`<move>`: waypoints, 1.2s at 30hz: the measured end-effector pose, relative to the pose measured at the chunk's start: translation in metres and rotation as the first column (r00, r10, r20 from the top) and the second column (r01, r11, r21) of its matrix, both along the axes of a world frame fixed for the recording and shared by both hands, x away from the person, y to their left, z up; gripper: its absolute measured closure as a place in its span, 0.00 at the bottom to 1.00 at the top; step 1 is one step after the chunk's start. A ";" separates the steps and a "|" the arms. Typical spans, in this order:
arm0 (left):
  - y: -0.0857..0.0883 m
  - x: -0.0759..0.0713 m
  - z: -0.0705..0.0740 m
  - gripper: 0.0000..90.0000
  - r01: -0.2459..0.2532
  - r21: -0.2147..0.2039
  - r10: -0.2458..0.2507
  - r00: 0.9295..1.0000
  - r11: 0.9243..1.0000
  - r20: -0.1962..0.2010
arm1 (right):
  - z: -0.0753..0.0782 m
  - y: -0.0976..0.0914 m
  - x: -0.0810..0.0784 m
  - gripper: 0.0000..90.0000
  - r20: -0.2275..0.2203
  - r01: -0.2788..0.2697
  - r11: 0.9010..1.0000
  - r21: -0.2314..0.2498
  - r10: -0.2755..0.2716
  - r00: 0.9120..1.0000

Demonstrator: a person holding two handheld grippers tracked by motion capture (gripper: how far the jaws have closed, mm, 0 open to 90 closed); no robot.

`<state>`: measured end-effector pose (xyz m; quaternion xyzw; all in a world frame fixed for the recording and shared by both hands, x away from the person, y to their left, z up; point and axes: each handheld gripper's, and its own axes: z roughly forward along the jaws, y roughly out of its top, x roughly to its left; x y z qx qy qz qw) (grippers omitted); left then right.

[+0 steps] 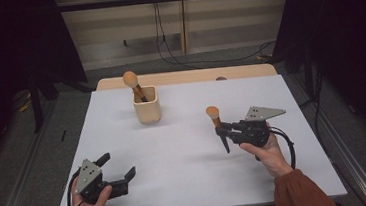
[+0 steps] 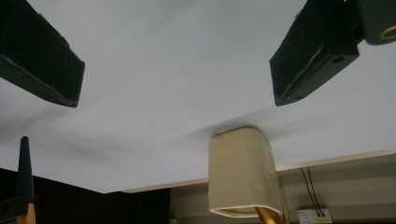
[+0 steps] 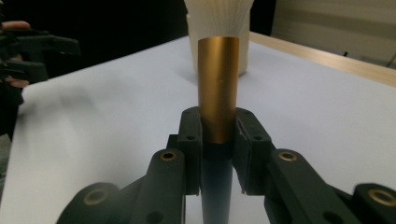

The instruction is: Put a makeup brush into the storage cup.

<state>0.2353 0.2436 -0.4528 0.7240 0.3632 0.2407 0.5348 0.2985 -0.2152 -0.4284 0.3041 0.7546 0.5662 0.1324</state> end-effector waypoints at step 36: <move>-0.050 0.007 0.032 0.03 0.124 -0.022 -0.123 0.992 0.992 0.032 | -0.004 0.017 -0.012 0.83 0.037 -0.114 0.990 0.079 0.111 0.993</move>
